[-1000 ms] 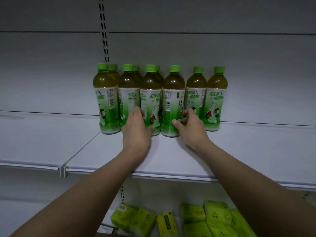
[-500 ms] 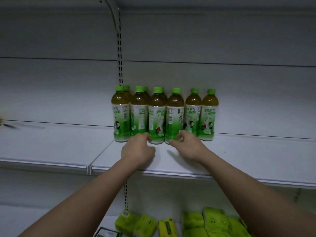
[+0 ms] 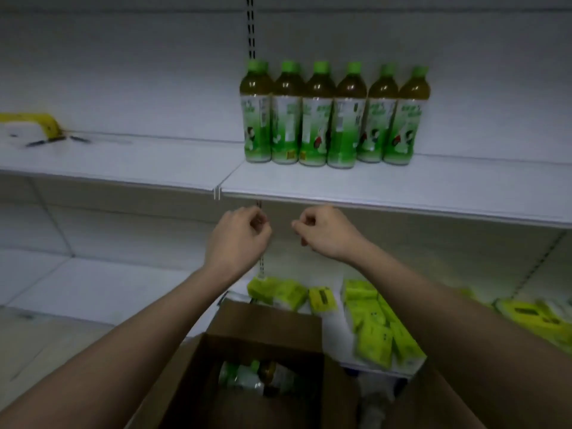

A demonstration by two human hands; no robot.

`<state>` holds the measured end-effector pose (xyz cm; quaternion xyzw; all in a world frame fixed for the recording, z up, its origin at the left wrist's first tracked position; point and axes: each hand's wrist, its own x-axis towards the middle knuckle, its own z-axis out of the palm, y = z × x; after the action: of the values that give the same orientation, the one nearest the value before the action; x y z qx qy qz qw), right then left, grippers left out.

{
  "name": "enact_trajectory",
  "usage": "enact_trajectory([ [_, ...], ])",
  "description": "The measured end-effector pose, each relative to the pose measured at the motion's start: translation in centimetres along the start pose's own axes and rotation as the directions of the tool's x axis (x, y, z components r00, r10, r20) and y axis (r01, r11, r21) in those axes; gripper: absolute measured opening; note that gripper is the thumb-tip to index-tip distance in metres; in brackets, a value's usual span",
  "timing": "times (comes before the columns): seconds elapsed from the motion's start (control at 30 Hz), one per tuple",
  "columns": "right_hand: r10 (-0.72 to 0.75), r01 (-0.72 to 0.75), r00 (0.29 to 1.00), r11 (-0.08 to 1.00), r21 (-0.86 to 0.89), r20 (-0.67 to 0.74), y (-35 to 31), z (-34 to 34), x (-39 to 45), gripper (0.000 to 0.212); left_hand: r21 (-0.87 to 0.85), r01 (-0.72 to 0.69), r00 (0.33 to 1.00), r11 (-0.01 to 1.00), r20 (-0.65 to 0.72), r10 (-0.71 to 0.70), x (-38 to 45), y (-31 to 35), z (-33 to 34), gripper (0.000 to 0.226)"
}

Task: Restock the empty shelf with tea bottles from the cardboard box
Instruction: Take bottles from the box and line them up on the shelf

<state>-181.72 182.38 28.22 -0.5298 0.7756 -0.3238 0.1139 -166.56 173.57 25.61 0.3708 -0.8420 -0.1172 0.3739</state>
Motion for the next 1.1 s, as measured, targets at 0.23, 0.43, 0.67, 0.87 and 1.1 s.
enact_trajectory([
  [0.23, 0.13, -0.142, 0.965, 0.989, 0.034, 0.228, 5.1, 9.2, -2.2, 0.03, 0.027, 0.291, 0.923, 0.956, 0.255, -0.288, -9.6, -7.9, 4.5, 0.007],
  [0.43, 0.239, -0.227, 0.886, 0.971, -0.077, 0.398, 11.6, 17.3, -4.5, 0.036, 0.197, 0.416, 0.773, 0.888, 0.438, -0.46, -15.0, -14.2, 8.7, 0.017],
  [0.67, 0.422, -0.432, 0.685, 0.892, -0.134, 0.594, 18.3, 24.8, -6.2, 0.027, 0.261, 0.561, 0.588, 0.786, 0.542, -0.6, -18.9, -20.3, 13.9, 0.012],
  [0.87, 0.489, -0.533, 0.586, 0.833, -0.147, 0.646, 21.6, 32.7, -9.1, 0.007, 0.409, 0.515, 0.439, 0.753, 0.629, -0.642, -22.8, -23.9, 20.4, 0.016],
  [1.1, 0.525, -0.402, 0.711, 0.849, -0.341, 0.467, 24.0, 38.1, -9.1, 0.067, 0.36, 0.383, 0.385, 0.851, 0.775, -0.501, -23.5, -27.2, 26.9, 0.051],
])
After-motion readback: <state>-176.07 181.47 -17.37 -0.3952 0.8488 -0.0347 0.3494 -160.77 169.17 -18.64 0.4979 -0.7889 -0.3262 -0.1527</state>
